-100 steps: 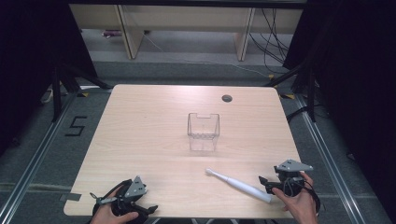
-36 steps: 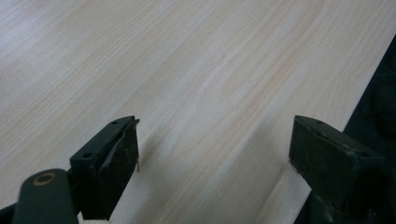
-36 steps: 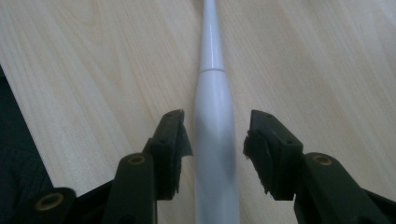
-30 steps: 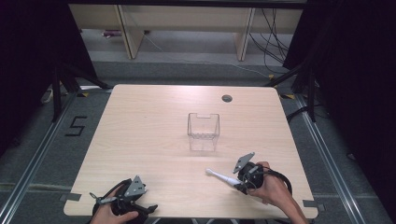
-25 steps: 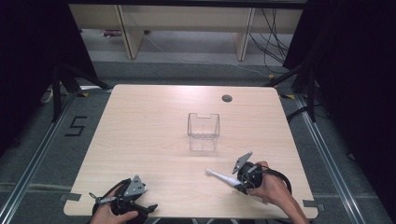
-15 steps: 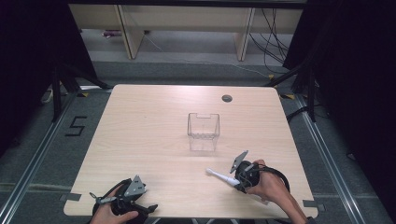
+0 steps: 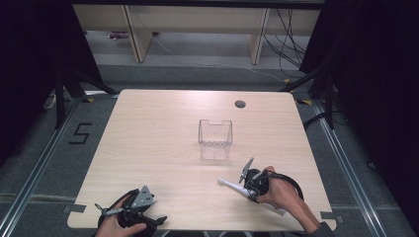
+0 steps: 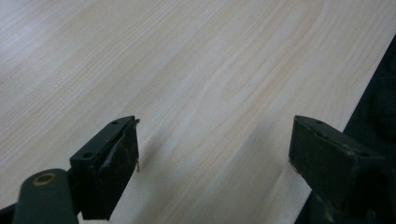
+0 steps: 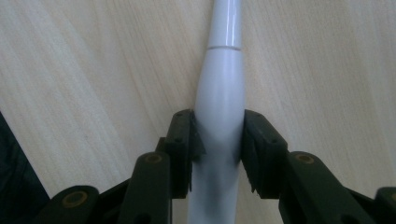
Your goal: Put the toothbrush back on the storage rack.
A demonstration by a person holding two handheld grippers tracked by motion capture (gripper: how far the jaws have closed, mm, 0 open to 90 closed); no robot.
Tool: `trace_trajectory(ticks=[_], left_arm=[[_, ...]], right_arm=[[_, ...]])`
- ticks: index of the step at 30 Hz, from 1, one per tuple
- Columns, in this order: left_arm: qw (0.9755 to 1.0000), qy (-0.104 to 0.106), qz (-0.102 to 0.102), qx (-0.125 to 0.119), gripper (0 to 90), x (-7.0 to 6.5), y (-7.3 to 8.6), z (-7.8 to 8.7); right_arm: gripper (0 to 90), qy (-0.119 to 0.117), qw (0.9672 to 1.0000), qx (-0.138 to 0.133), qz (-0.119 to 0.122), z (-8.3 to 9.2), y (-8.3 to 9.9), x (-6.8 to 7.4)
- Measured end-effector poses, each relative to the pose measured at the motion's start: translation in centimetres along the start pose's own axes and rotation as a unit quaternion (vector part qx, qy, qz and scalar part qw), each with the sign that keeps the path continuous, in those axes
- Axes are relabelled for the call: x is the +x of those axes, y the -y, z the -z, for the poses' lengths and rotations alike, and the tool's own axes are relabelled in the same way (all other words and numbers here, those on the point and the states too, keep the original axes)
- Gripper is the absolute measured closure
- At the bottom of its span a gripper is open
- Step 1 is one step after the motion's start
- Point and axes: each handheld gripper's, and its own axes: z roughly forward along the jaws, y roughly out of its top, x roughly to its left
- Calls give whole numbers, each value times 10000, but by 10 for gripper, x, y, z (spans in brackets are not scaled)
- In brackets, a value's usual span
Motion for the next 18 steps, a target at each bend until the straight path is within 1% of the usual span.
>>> trace_trajectory(ticks=[1, 2, 3, 4, 5, 6, 7, 9, 10, 11, 13, 14, 15, 16, 17, 18], left_arm=[[10000, -2, 4, 1, 153, 0, 0, 0], [10000, -3, 6, 1, 153, 0, 0, 0], [10000, -3, 5, 1, 153, 0, 0, 0], [10000, 0, 1, 5, 153, 0, 0, 0], [10000, -1, -3, 3, 153, 0, 0, 0], [10000, 0, 4, 4, 153, 0, 0, 0], [10000, 9, -12, 22, 153, 0, 0, 0], [10000, 4, -9, 18, 153, 0, 0, 0], [10000, 2, -16, 21, 153, 0, 0, 0], [10000, 8, 36, -3, 153, -1, 0, 0], [10000, 5, -8, 19, 153, 0, 0, 0], [10000, 2, -5, 14, 153, 0, 0, 0], [10000, 6, 2, 4, 153, 0, 0, 0], [10000, 12, 61, 1, 153, -1, 0, -1], [10000, 11, 57, -3, 153, -1, 0, -1], [10000, 4, -16, 6, 153, 0, 0, 0]], right_arm=[[655, 35, 9999, -3, 150, -2, 0, -3], [656, 79, 9999, 115, 96, -1, -1, -1], [657, 49, 9999, 102, 120, -1, -2, -1], [658, 52, 9997, 147, 184, -2, -3, -2], [659, 37, 9997, 179, 156, -2, -3, -2], [659, 31, 9994, 185, 290, -3, -4, -3], [660, 32, 9995, 251, 172, -3, -5, -2], [661, -13, 9994, 261, 219, -3, -5, -3], [662, -10, 9991, 326, 285, -3, -7, -4], [662, -35, 9991, 355, 249, -3, -7, -3], [663, -46, 9991, 353, 222, -3, -8, -4], [664, -67, 9990, 373, 240, -3, -8, -4], [664, -66, 9988, 376, 311, -4, -9, -5], [664, -67, 9988, 427, 223, -3, -10, -4], [665, -107, 9986, 460, 256, -3, -10, -5], [666, -96, 9985, 467, 263, -3, -10, -5]])
